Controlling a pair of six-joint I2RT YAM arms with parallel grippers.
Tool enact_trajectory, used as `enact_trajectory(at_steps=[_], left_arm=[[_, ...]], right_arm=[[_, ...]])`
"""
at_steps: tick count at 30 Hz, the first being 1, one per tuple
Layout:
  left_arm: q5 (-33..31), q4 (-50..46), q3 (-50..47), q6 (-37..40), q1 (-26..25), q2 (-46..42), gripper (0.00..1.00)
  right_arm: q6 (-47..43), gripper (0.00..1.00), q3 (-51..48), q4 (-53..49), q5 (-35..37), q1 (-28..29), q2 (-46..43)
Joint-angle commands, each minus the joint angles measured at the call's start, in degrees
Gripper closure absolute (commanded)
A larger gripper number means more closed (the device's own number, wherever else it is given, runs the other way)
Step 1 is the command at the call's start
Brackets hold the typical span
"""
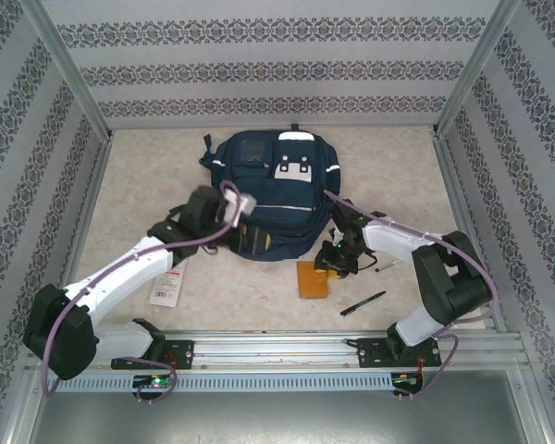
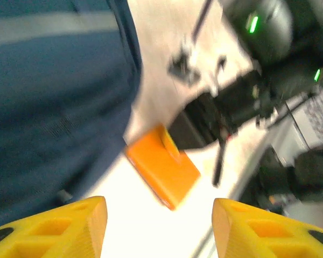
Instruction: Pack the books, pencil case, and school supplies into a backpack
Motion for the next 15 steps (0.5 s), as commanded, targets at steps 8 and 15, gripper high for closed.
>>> enact_trajectory(at_steps=[8, 15], left_arm=[[4.6, 4.2, -5.0, -17.1, -10.6, 10.1, 0.45], [5.8, 15.8, -3.3, -20.3, -12.0, 21.2, 0.46]], right_arm=[[0.1, 0.51, -5.9, 4.9, -6.8, 0.9, -4.9], [-5.9, 0.74, -8.0, 10.3, -7.9, 1.7, -3.4]])
